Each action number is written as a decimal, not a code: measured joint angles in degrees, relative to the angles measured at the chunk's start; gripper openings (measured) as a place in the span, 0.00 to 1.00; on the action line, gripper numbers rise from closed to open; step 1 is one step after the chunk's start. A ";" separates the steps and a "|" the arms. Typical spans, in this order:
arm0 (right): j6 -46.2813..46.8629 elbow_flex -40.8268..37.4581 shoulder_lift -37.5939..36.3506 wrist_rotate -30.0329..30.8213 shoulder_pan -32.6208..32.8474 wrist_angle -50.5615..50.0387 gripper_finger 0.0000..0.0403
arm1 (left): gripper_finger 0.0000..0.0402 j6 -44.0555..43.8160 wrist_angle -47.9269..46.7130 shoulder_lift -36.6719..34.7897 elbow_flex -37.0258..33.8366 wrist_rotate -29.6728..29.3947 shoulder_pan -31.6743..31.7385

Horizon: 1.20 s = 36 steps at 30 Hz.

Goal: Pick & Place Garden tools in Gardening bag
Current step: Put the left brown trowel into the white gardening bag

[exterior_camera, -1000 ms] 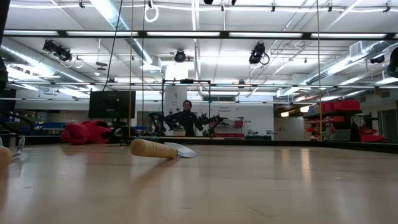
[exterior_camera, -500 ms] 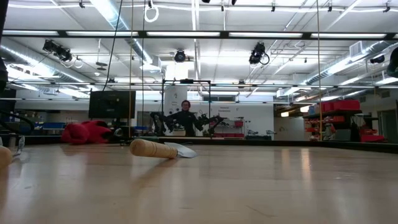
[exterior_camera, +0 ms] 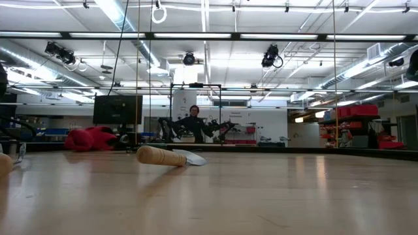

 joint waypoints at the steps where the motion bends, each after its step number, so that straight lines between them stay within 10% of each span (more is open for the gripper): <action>1: -0.45 0.00 -0.36 -0.01 0.00 -0.45 0.18 | 0.42 0.04 -0.04 -0.38 0.01 -0.43 0.00; 36: -8.76 0.00 -19.60 -0.95 0.02 -25.27 0.18 | 0.42 0.17 -2.82 -10.74 0.03 -6.46 2.29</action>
